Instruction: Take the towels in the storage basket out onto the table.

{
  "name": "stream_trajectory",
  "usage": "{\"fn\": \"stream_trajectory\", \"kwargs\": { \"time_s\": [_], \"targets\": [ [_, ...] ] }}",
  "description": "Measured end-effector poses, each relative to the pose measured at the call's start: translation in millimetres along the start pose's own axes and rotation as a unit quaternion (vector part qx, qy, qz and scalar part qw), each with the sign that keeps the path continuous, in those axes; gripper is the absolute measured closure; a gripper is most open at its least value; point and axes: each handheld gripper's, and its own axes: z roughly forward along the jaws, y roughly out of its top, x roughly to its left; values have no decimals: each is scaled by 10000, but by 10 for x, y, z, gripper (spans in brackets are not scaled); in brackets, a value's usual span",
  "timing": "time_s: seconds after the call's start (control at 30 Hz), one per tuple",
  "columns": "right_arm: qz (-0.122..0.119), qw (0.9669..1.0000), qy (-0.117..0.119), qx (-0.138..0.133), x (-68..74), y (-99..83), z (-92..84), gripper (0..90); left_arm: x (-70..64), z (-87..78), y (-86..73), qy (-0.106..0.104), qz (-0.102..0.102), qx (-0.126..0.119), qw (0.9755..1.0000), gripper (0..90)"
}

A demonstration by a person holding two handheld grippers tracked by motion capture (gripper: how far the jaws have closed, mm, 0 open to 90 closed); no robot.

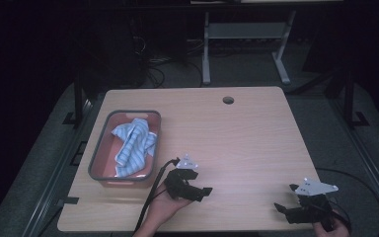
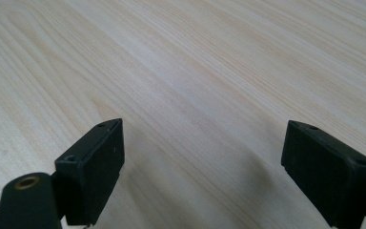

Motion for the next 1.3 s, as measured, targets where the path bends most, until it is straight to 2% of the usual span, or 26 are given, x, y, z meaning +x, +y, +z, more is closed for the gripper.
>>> {"fn": "stream_trajectory", "kwargs": {
  "time_s": [0.07,0.3,0.37,0.57,0.67,0.77,0.8,0.87,1.0,1.13,1.3],
  "targets": [
    [4,10000,12,-6,4,8,-3,139,3,7,18,8,-46,-1,10000,237],
    [-57,10000,37,-14,18,32,21,139,50,-22,144,-26,85,188,9998,215],
    [-57,10000,38,-28,15,31,16,139,71,-27,177,-104,23,122,9999,204],
    [-45,10000,4,-39,15,30,5,139,117,-68,300,-51,87,130,9999,197],
    [-56,10000,5,-35,13,32,13,139,137,-90,375,-54,149,209,9997,197],
    [-62,10000,4,-46,25,39,10,139,184,-118,443,-38,118,231,9997,191],
    [-82,10000,-5,-41,29,40,7,139,188,-121,453,-48,50,179,9998,191],
    [-73,10000,-4,-41,38,39,6,139,223,-162,497,-7,112,240,9996,192],
    [-67,10000,-9,-53,46,39,5,139,274,-251,574,29,81,236,9997,192],
    [-101,9999,-25,-50,59,25,-25,139,353,-325,618,58,-101,224,9997,197],
    [-92,9999,-23,-73,54,25,-35,139,437,-401,665,102,-125,300,9994,199]
  ]
}}
